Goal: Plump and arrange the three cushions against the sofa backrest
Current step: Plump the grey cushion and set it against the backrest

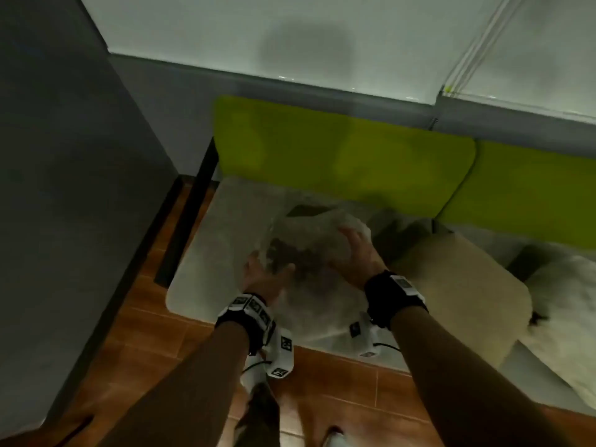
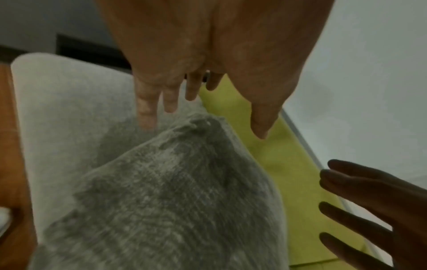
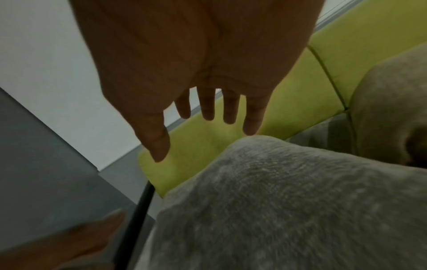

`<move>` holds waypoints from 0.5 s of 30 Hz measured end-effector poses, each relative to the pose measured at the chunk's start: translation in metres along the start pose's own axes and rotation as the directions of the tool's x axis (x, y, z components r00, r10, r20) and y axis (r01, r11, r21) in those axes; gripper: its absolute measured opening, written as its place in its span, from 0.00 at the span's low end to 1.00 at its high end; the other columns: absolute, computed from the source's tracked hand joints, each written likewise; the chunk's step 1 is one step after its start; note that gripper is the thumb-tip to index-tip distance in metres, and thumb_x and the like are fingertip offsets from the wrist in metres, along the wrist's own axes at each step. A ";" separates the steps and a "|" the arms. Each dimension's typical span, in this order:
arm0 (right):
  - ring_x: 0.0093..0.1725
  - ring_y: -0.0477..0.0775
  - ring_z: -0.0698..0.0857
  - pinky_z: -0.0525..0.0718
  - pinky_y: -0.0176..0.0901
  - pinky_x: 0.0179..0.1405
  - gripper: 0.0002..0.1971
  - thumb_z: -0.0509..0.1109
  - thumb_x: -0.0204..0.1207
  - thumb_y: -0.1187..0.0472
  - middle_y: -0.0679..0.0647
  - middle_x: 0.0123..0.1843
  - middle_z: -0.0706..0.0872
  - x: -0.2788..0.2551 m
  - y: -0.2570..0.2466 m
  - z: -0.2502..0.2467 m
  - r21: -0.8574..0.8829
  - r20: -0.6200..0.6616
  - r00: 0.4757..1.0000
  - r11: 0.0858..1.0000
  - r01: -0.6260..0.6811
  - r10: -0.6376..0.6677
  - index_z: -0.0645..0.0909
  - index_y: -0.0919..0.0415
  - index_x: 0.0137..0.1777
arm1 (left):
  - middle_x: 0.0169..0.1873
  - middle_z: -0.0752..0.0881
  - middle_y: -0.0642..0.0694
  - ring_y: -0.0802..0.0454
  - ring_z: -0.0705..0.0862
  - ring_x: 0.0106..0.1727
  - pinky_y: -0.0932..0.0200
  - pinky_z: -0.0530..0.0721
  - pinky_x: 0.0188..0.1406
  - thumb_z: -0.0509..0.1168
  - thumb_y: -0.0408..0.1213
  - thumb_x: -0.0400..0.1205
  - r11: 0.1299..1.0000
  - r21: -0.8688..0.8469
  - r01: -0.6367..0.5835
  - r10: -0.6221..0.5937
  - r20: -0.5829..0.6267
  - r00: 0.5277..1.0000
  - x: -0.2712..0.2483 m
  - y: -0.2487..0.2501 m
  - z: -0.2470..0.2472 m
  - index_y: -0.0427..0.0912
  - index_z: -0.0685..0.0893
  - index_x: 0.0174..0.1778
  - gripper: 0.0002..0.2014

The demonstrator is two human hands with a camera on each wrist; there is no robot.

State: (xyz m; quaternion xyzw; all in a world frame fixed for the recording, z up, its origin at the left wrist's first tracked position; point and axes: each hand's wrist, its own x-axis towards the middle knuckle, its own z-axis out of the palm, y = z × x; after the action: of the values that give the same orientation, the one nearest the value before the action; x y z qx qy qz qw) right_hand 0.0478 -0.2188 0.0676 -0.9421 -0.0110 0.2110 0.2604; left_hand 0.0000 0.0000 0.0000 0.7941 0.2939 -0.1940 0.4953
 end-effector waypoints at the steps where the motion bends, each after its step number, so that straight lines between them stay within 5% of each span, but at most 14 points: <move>1: 0.87 0.65 0.64 0.69 0.60 0.85 0.41 0.75 0.80 0.44 0.58 0.90 0.61 0.022 0.005 0.012 -0.028 0.001 1.000 0.999 -0.027 0.027 0.60 0.49 0.89 | 0.86 0.58 0.41 0.36 0.64 0.84 0.40 0.69 0.80 0.77 0.66 0.68 0.999 -0.005 0.053 -0.053 0.008 0.999 0.016 0.000 0.003 0.46 0.51 0.88 0.60; 5: 0.86 0.72 0.63 0.66 0.62 0.85 0.48 0.74 0.77 0.35 0.58 0.92 0.58 0.074 0.033 0.035 -0.042 0.008 0.958 0.958 -0.285 0.285 0.56 0.51 0.91 | 0.86 0.60 0.40 0.36 0.64 0.84 0.38 0.68 0.81 0.78 0.72 0.59 0.958 0.023 0.285 -0.286 0.125 0.950 0.064 -0.017 0.007 0.43 0.51 0.88 0.69; 9: 0.82 0.72 0.73 0.73 0.64 0.82 0.66 0.71 0.55 0.14 0.59 0.88 0.68 0.077 0.067 0.045 0.291 0.119 0.811 0.761 -0.580 0.572 0.56 0.46 0.91 | 0.83 0.69 0.39 0.37 0.71 0.80 0.43 0.71 0.79 0.73 0.77 0.59 0.939 0.059 0.339 -0.342 0.265 0.901 0.090 -0.040 0.007 0.39 0.55 0.87 0.69; 12: 0.78 0.71 0.78 0.76 0.59 0.78 0.65 0.66 0.57 0.12 0.60 0.84 0.75 0.070 0.072 0.044 0.267 0.182 0.778 0.732 -0.627 0.601 0.55 0.45 0.91 | 0.77 0.77 0.41 0.38 0.78 0.73 0.45 0.75 0.74 0.66 0.84 0.58 0.944 0.087 0.317 -0.328 0.335 0.883 0.100 -0.045 0.007 0.40 0.68 0.82 0.65; 15: 0.74 0.69 0.81 0.80 0.56 0.72 0.56 0.64 0.63 0.14 0.60 0.80 0.80 0.079 0.062 0.034 0.334 0.214 0.768 0.693 -0.638 0.604 0.68 0.47 0.87 | 0.71 0.83 0.39 0.40 0.82 0.64 0.49 0.77 0.68 0.56 0.89 0.55 0.945 0.057 0.323 -0.323 0.331 0.886 0.107 -0.031 -0.008 0.41 0.78 0.75 0.63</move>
State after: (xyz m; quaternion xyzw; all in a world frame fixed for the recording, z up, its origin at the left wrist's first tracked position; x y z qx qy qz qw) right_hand 0.1002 -0.2456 -0.0201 -0.8088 0.3386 0.3253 0.3540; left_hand 0.0601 0.0464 -0.0812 0.6894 0.3330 -0.4063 0.4988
